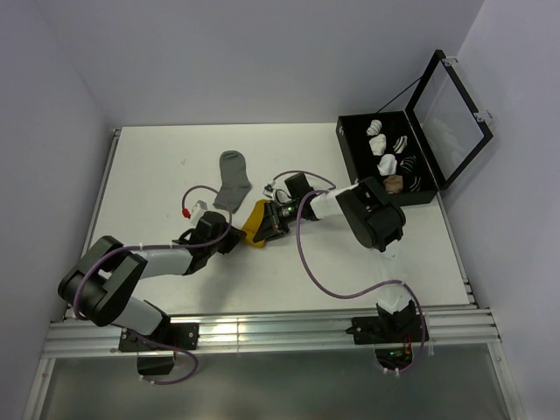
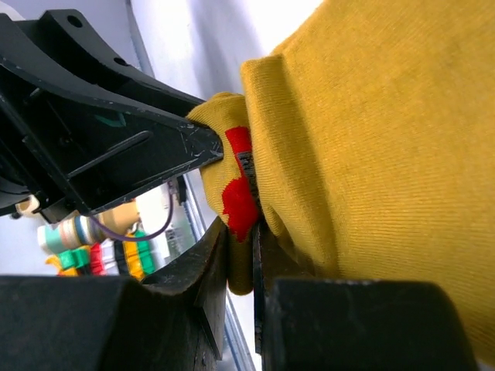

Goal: Roll the socks
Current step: Roll the sock at the center of the board.

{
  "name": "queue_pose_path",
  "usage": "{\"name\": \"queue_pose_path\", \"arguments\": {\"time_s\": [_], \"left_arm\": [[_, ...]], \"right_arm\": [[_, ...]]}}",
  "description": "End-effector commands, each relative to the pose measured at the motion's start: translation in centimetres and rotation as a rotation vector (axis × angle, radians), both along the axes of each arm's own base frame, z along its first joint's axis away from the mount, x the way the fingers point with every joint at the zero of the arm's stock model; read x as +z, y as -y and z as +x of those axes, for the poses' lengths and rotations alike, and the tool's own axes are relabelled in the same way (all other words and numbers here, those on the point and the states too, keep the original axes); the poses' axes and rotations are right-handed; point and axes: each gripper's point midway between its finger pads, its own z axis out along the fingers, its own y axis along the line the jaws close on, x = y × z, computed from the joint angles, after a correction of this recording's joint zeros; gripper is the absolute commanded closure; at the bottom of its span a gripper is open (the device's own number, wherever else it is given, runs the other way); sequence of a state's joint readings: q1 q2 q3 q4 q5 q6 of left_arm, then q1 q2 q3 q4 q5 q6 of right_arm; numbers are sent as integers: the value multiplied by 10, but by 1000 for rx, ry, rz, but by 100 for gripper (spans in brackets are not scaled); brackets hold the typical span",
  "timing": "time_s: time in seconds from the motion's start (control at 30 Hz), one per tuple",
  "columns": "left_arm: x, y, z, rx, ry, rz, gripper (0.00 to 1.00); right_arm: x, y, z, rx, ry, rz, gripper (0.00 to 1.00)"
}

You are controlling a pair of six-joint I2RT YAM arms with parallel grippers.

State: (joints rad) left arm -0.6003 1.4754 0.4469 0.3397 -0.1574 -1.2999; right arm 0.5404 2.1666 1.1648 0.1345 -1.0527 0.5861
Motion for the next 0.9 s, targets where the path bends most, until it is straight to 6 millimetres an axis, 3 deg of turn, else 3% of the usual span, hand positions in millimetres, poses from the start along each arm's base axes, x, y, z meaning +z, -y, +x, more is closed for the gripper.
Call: {"name": "queue_pose_path", "arguments": {"time_s": [0.0, 0.1, 0.17, 0.27, 0.3, 0.47, 0.87], "left_arm": [[-19, -5, -12, -40, -79, 91, 91], [-17, -4, -11, -56, -83, 113, 100], [-12, -3, -8, -67, -76, 124, 100], [-10, -3, -8, -83, -86, 150, 100], [-9, -3, -7, -85, -90, 156, 100], [-5, 0, -7, -127, -109, 191, 100], [-7, 7, -9, -173, -160, 205, 100]], "right_arm": [[2, 8, 13, -50, 123, -55, 86], [14, 13, 15, -65, 228, -65, 68], [25, 17, 17, -88, 318, -80, 59], [28, 24, 22, -127, 443, -132, 52], [41, 25, 26, -143, 506, -131, 51], [43, 38, 37, -204, 733, -312, 47], [69, 11, 6, -208, 1183, -384, 44]]}}
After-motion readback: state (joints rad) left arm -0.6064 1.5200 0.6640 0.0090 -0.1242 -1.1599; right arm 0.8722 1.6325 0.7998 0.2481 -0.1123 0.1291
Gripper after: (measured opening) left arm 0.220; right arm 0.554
